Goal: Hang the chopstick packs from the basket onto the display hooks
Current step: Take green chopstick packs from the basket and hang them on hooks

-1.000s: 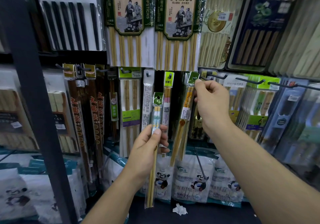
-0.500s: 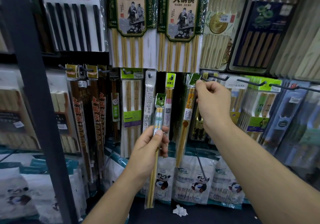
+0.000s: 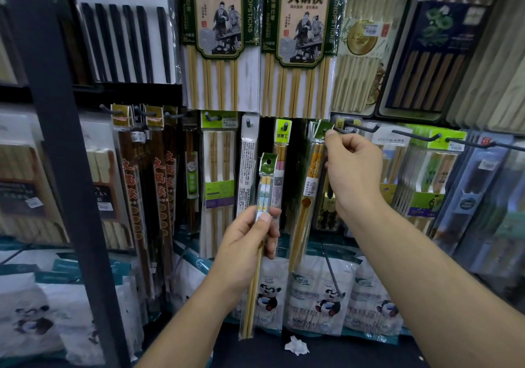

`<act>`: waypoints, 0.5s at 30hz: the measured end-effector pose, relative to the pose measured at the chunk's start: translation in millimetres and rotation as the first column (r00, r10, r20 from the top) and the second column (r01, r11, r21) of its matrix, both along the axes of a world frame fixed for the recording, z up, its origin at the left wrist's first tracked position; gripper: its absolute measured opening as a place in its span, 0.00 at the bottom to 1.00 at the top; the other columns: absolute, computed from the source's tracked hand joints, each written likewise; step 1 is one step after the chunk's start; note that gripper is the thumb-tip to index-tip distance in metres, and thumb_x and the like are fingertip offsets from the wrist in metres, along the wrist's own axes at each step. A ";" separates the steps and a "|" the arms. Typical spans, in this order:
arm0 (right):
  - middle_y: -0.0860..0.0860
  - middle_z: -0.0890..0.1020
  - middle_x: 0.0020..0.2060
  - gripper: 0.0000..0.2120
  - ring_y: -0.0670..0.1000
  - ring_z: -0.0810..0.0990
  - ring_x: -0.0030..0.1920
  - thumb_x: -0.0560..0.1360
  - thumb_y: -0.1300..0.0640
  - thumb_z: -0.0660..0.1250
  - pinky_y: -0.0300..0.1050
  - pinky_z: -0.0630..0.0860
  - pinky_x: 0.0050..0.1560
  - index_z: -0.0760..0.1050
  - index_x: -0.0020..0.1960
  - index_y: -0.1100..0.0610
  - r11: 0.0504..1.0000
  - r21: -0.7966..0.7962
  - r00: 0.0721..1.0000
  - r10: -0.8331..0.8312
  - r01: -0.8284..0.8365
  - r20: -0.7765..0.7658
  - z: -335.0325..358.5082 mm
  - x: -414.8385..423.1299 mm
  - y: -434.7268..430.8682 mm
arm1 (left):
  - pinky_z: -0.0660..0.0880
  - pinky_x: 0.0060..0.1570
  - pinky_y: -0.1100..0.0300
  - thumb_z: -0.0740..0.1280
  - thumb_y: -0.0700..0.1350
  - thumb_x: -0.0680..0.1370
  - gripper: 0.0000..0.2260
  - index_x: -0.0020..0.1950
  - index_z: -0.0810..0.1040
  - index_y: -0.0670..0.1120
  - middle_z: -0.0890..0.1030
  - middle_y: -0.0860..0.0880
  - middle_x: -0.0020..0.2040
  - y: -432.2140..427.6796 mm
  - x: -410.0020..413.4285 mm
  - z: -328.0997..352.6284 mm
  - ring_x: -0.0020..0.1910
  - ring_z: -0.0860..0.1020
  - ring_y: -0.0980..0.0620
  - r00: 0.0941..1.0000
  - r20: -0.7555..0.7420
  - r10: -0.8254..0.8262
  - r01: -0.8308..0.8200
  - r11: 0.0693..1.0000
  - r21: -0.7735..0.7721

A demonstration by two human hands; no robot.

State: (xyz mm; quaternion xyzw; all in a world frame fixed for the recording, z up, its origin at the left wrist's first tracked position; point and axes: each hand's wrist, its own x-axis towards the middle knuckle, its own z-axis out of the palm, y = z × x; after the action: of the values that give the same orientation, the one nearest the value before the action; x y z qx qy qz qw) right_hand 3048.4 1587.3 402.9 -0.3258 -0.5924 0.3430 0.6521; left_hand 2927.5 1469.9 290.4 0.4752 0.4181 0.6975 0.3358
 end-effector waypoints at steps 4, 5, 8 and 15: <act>0.48 0.70 0.27 0.18 0.47 0.69 0.31 0.80 0.52 0.67 0.40 0.73 0.42 0.75 0.37 0.63 1.000 -0.009 1.000 0.001 -0.001 -0.007 0.8 -0.7 0.6 | 0.75 0.36 0.62 0.61 0.49 0.83 0.11 0.54 0.84 0.55 0.79 0.51 0.40 0.8 -0.1 -0.1 0.35 0.75 0.56 1.000 -0.006 -0.013 0.013 1.000 0.006; 0.46 0.69 0.26 0.17 0.46 0.68 0.30 0.80 0.52 0.67 0.40 0.73 0.43 0.75 0.36 0.61 1.000 -0.012 1.000 0.002 -0.002 -0.006 0.4 -1.0 1.0 | 0.75 0.36 0.62 0.61 0.49 0.83 0.11 0.54 0.84 0.55 0.79 0.51 0.40 0.9 -0.3 -0.2 0.35 0.75 0.56 1.000 -0.006 -0.014 0.014 1.000 0.007; 0.43 0.67 0.23 0.18 0.45 0.66 0.28 0.80 0.53 0.67 0.41 0.76 0.54 0.71 0.33 0.56 1.000 -0.016 1.000 -0.001 0.001 -0.003 -2.9 -1.9 5.1 | 0.75 0.36 0.63 0.61 0.47 0.85 0.12 0.54 0.84 0.55 0.79 0.51 0.40 0.6 -1.2 -1.4 0.35 0.75 0.55 1.000 -0.006 -0.012 0.013 1.000 0.006; 0.40 0.69 0.20 0.20 0.40 0.67 0.24 0.81 0.50 0.68 0.23 0.69 0.33 0.71 0.31 0.53 0.996 0.049 0.996 -0.073 0.070 0.047 -10.9 -4.1 15.6 | 0.68 0.31 0.62 0.60 0.47 0.86 0.13 0.56 0.85 0.55 0.77 0.48 0.38 1.0 0.1 0.6 0.31 0.71 0.55 1.000 0.027 -0.014 0.014 1.000 -0.019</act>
State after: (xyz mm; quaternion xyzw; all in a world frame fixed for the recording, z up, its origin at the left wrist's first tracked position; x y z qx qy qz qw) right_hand 3044.2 1602.9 392.0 -0.3397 -0.6040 0.2975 0.6567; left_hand 2927.6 1470.9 291.0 0.4654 0.4170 0.6973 0.3510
